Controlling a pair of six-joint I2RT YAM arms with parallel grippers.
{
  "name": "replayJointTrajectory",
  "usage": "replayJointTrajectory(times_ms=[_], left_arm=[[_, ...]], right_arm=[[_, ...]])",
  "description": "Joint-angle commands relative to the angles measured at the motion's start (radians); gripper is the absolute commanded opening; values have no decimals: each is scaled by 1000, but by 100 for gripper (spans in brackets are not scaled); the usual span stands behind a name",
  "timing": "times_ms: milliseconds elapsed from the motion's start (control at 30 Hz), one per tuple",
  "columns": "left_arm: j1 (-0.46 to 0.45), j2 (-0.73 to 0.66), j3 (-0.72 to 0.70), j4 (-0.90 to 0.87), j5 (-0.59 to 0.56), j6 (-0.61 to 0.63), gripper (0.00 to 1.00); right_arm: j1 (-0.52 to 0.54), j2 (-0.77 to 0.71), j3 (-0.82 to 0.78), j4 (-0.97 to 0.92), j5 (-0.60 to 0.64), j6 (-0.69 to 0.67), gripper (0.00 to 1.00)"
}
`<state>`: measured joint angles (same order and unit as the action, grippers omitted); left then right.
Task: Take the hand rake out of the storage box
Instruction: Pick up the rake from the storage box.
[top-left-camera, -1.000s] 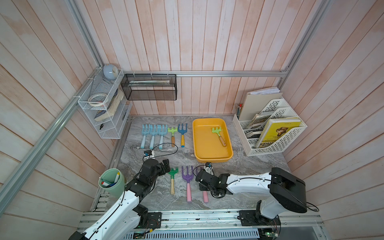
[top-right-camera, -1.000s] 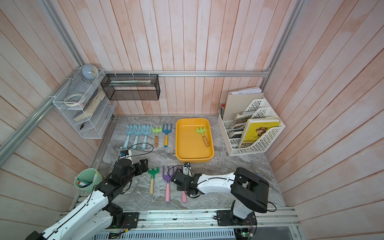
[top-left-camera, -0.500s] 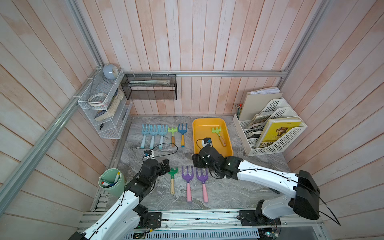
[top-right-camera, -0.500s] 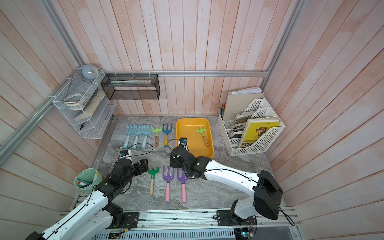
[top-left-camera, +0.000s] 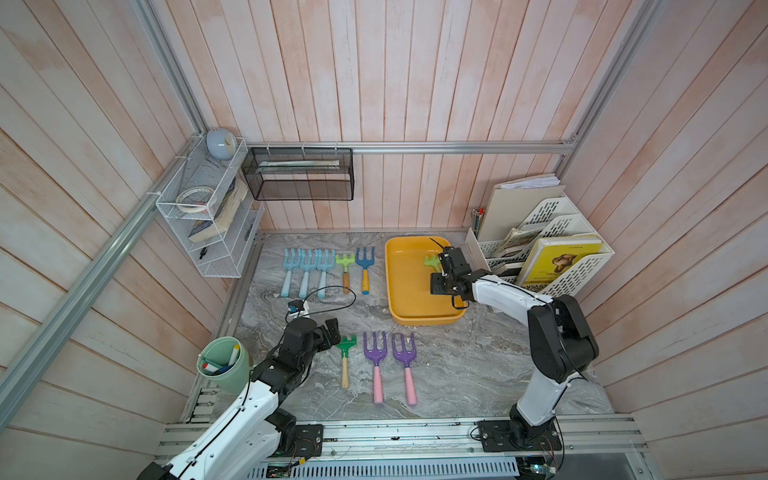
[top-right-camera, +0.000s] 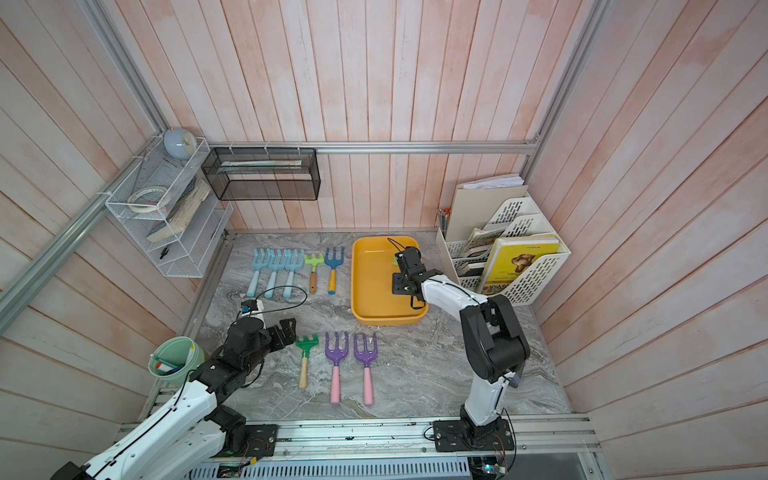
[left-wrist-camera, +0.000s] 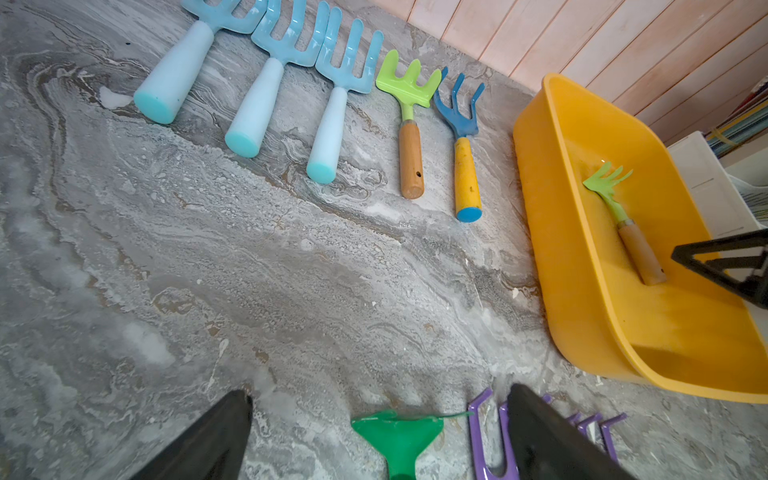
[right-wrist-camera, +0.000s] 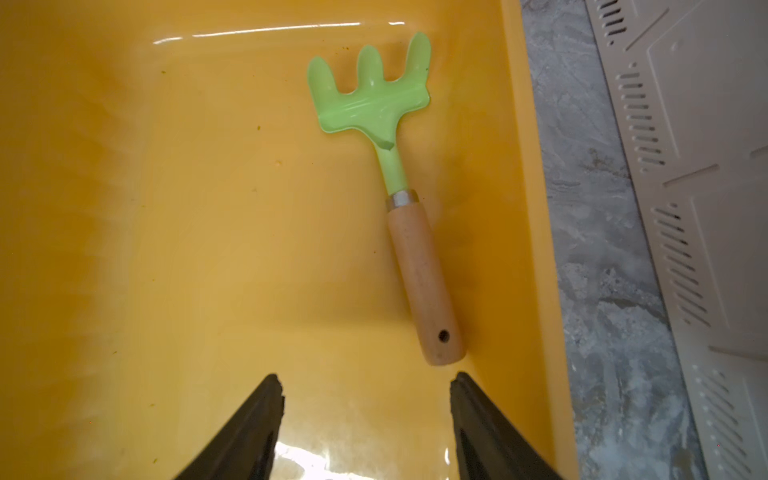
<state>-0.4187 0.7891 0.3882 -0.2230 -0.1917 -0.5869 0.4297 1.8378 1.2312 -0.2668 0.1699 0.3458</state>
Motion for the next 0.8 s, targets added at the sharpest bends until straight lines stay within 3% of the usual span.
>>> replayJointTrajectory(times_ms=[0, 333, 567, 700, 767], left_arm=[[4, -1, -19, 16, -4, 9, 100], [6, 19, -15, 20, 0, 14, 100], [6, 21, -16, 22, -5, 10, 100], [6, 21, -17, 23, 1, 10, 100], [6, 21, -18, 22, 2, 10, 100]], right_arm=[[-17, 82, 100, -15, -18, -61, 66], [-43, 274, 277, -66, 15, -86, 61], [-45, 310, 281, -58, -84, -63, 57], [-44, 309, 265, -52, -99, -47, 48], [-45, 314, 265, -52, -96, -40, 37]])
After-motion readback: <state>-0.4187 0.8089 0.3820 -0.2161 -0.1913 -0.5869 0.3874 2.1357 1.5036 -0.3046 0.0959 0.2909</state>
